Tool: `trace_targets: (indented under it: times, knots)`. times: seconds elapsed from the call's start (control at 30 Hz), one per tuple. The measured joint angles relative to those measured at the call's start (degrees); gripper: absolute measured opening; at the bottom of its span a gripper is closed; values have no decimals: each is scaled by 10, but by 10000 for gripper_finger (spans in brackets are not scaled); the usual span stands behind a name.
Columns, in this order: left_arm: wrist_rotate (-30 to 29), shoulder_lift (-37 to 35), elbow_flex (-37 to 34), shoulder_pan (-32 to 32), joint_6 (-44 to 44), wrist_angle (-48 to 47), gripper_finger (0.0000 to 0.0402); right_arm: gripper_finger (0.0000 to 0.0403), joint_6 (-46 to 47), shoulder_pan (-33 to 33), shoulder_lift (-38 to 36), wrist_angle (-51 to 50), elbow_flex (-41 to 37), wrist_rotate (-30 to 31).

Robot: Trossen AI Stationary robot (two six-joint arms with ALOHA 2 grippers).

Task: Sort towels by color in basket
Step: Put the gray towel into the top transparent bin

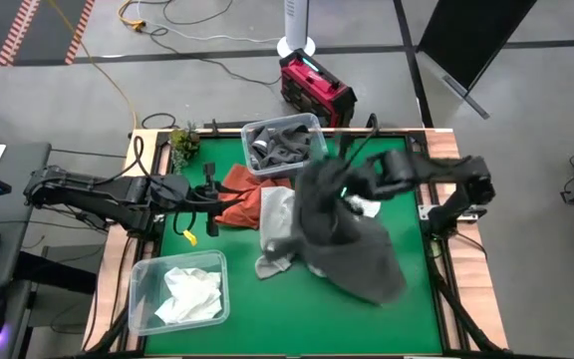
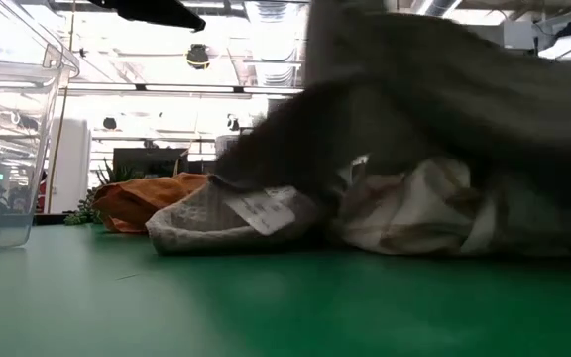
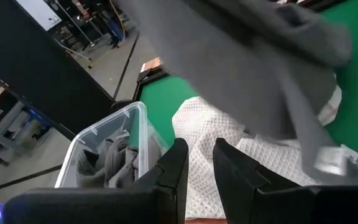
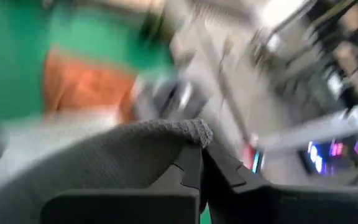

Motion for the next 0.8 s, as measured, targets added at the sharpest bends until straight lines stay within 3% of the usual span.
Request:
trace_targets:
  times: [0.13,0.47,0.6,0.8]
  knots:
    - [-5,0,0,0,1,-2,66,29,-123,-37,-21,199,15,-7]
    - [-17,0,0,0,0,-12,66,29,-357,-103,-32,647,16,-145]
    - [-17,0,0,0,-5,-15,66,29,-356,-134,-32,716,16,-201]
    - [-17,0,0,0,-8,-4,66,30,-340,-188,-31,801,16,-335]
